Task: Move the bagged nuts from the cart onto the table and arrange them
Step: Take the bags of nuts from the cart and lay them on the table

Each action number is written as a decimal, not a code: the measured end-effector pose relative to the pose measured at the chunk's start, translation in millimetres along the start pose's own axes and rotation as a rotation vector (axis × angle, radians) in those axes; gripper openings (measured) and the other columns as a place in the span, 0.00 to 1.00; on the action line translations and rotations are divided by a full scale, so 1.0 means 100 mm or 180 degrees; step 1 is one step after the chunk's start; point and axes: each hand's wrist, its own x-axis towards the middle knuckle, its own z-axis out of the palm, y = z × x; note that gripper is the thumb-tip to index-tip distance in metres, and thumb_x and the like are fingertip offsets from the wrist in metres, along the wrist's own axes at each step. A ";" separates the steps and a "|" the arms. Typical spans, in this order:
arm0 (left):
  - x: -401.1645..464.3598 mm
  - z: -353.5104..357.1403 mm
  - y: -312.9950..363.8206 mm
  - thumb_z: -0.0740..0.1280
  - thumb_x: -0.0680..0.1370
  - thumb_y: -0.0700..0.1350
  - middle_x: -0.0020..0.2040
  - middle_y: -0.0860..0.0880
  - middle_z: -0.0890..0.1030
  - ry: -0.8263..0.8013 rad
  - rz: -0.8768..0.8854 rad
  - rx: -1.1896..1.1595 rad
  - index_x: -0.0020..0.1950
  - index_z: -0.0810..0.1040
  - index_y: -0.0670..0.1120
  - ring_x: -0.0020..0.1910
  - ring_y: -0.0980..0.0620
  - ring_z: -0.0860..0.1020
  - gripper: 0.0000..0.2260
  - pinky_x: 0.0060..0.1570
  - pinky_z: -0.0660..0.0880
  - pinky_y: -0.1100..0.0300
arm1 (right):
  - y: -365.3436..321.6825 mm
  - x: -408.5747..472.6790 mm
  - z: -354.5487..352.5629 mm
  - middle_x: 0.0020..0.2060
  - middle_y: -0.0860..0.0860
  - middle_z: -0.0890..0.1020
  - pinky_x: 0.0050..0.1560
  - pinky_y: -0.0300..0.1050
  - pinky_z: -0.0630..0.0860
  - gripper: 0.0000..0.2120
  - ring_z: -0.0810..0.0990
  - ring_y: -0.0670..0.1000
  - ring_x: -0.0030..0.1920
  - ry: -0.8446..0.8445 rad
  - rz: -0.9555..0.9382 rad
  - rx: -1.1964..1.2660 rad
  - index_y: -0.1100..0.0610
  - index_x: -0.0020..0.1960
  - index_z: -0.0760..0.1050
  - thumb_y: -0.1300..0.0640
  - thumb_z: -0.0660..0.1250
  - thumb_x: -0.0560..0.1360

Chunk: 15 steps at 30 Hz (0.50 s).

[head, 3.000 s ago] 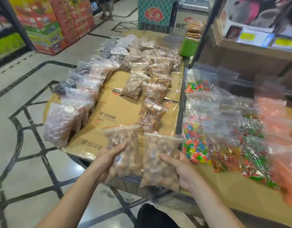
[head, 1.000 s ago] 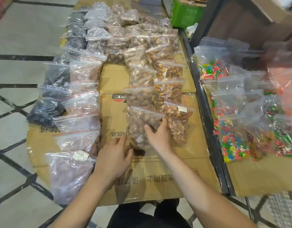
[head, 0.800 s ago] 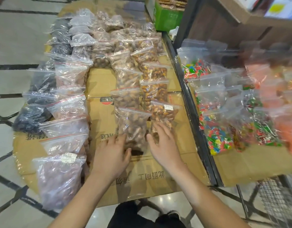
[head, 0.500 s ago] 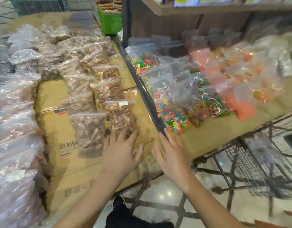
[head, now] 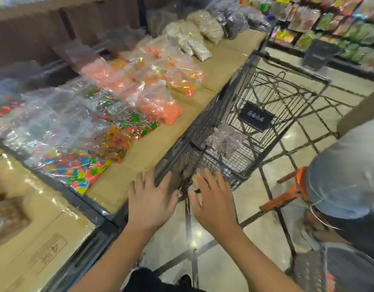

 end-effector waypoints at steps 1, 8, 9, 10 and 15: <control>0.09 0.04 0.14 0.57 0.77 0.64 0.70 0.38 0.75 -0.0022 0.0100 0.0030 0.71 0.76 0.54 0.66 0.30 0.72 0.27 0.61 0.71 0.34 | 0.16 0.00 -0.03 0.78 0.53 0.69 0.75 0.66 0.66 0.30 0.64 0.63 0.79 0.0018 0.0122 -0.0012 0.51 0.78 0.69 0.38 0.49 0.82; 0.83 0.22 0.94 0.57 0.79 0.65 0.77 0.42 0.68 -0.0136 0.0522 0.0077 0.77 0.68 0.59 0.76 0.33 0.63 0.27 0.72 0.61 0.36 | 0.97 0.25 -0.09 0.80 0.53 0.66 0.77 0.64 0.63 0.29 0.60 0.61 0.81 0.0063 0.0778 0.0025 0.49 0.80 0.66 0.38 0.52 0.83; 0.96 0.26 1.02 0.59 0.78 0.64 0.76 0.42 0.70 -0.0116 0.0589 0.0085 0.75 0.70 0.58 0.75 0.32 0.65 0.26 0.70 0.63 0.35 | 1.06 0.32 -0.09 0.80 0.54 0.67 0.77 0.63 0.64 0.30 0.62 0.61 0.80 0.0066 0.0812 0.0036 0.50 0.79 0.67 0.37 0.52 0.83; 1.09 0.30 1.09 0.61 0.77 0.63 0.73 0.41 0.73 -0.0083 0.0662 0.0076 0.73 0.74 0.56 0.72 0.31 0.68 0.26 0.67 0.67 0.34 | 1.15 0.40 -0.08 0.78 0.54 0.69 0.76 0.62 0.66 0.30 0.64 0.61 0.79 0.0069 0.0834 0.0060 0.51 0.78 0.68 0.37 0.51 0.82; 1.92 0.56 1.44 0.62 0.75 0.62 0.68 0.39 0.77 -0.0294 0.0818 0.0190 0.70 0.77 0.52 0.67 0.31 0.73 0.26 0.63 0.71 0.34 | 1.65 1.01 0.02 0.71 0.54 0.77 0.69 0.60 0.74 0.28 0.73 0.61 0.73 0.0185 0.0984 0.0046 0.53 0.73 0.74 0.39 0.54 0.81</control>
